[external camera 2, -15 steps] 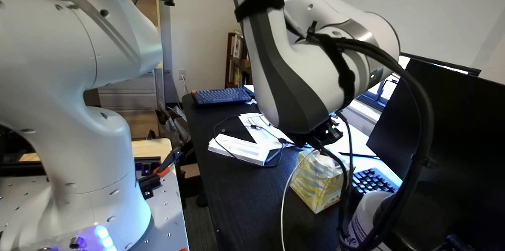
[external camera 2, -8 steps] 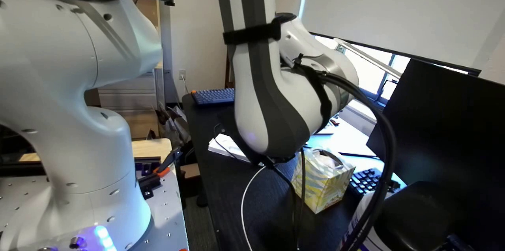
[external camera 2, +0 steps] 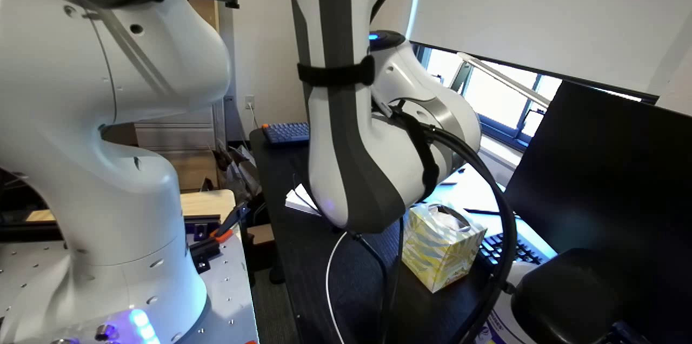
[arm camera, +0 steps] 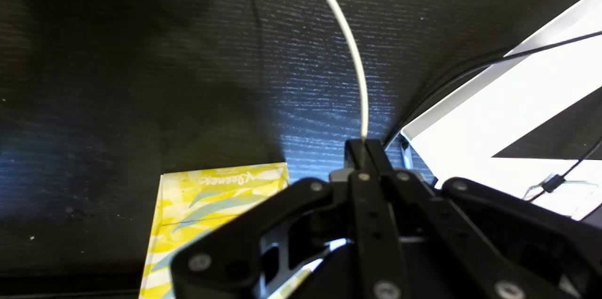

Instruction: Pick up the white charger and move it from the left side of the laptop to the right side

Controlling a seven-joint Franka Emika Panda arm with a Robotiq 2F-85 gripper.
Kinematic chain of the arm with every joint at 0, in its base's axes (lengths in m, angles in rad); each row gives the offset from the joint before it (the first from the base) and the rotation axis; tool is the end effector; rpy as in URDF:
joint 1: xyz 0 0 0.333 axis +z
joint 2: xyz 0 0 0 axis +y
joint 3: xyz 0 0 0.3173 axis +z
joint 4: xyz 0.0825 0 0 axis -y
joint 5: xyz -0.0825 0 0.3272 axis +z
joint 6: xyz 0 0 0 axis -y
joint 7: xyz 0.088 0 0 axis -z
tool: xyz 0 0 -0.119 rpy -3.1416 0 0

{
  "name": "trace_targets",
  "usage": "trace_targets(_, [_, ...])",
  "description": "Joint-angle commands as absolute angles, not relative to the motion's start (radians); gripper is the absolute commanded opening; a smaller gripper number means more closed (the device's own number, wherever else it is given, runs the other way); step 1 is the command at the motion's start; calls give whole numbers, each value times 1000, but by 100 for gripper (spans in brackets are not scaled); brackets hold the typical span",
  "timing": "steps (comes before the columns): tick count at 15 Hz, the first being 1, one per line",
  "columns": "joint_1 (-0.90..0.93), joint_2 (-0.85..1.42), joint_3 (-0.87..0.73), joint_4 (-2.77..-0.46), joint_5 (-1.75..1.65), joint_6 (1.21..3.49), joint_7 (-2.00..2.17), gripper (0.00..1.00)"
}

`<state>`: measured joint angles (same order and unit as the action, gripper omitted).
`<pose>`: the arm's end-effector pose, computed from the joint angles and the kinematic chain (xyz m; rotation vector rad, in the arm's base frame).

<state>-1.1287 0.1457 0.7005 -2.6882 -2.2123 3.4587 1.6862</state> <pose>0.2844 -0.0173 0.2630 -2.8702 -0.1858 -0.4275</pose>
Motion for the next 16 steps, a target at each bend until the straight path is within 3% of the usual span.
trace_targets(1, [-1170, 152, 739, -2684, -2210, 3459, 1679, 1])
trace_targets(11, [-1157, 158, 744, -2698, -2248, 3459, 1739, 0])
trace_targets(16, [-1221, 98, 876, -2739, -2312, 3458, 1874, 0])
